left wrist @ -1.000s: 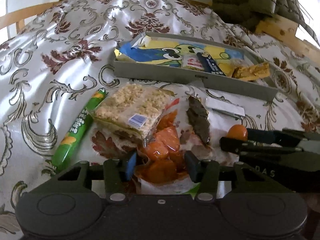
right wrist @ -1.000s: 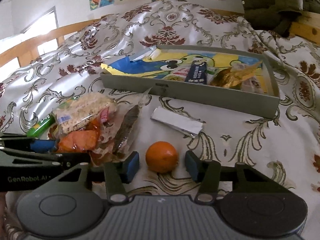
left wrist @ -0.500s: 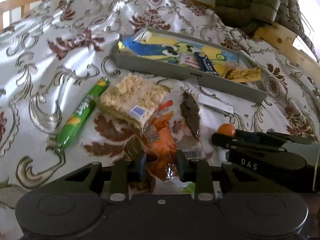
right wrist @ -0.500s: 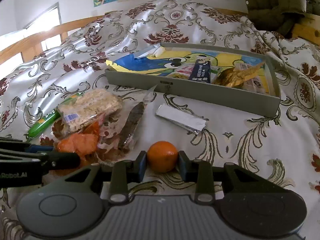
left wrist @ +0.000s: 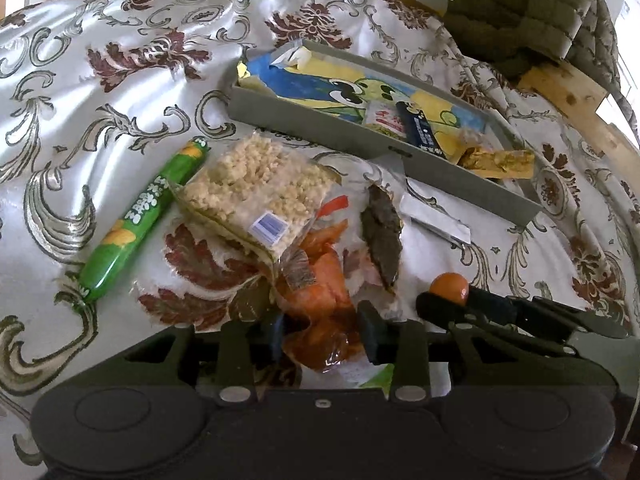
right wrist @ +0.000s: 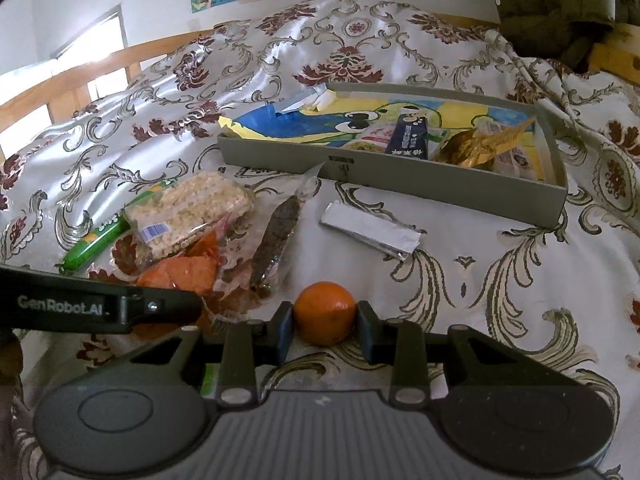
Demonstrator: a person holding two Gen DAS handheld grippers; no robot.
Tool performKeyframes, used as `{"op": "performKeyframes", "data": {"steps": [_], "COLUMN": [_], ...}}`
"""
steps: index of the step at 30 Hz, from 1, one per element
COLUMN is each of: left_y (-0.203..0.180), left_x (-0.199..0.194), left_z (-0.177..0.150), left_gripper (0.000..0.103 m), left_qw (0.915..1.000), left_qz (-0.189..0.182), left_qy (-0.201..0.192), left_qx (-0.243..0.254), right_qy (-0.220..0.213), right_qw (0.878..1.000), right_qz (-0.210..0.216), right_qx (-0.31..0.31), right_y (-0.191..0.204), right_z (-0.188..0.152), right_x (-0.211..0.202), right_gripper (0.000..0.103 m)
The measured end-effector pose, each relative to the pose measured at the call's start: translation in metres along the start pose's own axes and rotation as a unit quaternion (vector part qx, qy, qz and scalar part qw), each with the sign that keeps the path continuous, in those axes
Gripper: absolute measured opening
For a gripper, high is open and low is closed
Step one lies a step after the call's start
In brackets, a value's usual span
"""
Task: Organize snacks
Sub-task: 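Grasp the orange chips bag with the left tool while the right tool grasps the mandarin orange, then carry the chips bag and mandarin orange over the grey tray with both tools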
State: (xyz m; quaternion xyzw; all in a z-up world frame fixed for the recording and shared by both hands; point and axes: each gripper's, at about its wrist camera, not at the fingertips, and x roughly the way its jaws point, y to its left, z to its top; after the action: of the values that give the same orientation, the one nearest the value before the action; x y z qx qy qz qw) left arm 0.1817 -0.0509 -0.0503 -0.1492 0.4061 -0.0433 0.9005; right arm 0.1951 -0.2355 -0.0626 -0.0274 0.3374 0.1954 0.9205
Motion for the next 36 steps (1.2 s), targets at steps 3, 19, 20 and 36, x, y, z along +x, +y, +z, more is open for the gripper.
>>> {"op": "performKeyframes", "data": {"steps": [3,19,20,36], "left_y": [0.002,0.005,0.006,0.012], "left_x": [-0.002,-0.023,-0.023,-0.048], "left_z": [-0.001,-0.008,-0.009,-0.022], "left_gripper": [0.037,0.029,0.028,0.028], "left_qw": [0.9999,0.9972,0.9970,0.9955], "left_qz": [-0.003,-0.044,-0.041,-0.072], "left_qy": [-0.001,0.004,0.006,0.024], "left_qx": [-0.009,-0.061,-0.065,-0.057], "right_qy": [0.001,-0.039,-0.041,-0.060], "right_qw": [1.000,0.999,0.999,0.998], "right_qz": [0.002,0.008,0.008,0.000], "right_qx": [0.000,-0.010,-0.008,-0.002], "right_y": [0.000,0.002,0.001,-0.004], "right_z": [0.001,0.008,0.008,0.011], "right_x": [0.000,-0.018,-0.018,-0.026], "right_gripper": [0.037,0.037,0.037,0.037]}}
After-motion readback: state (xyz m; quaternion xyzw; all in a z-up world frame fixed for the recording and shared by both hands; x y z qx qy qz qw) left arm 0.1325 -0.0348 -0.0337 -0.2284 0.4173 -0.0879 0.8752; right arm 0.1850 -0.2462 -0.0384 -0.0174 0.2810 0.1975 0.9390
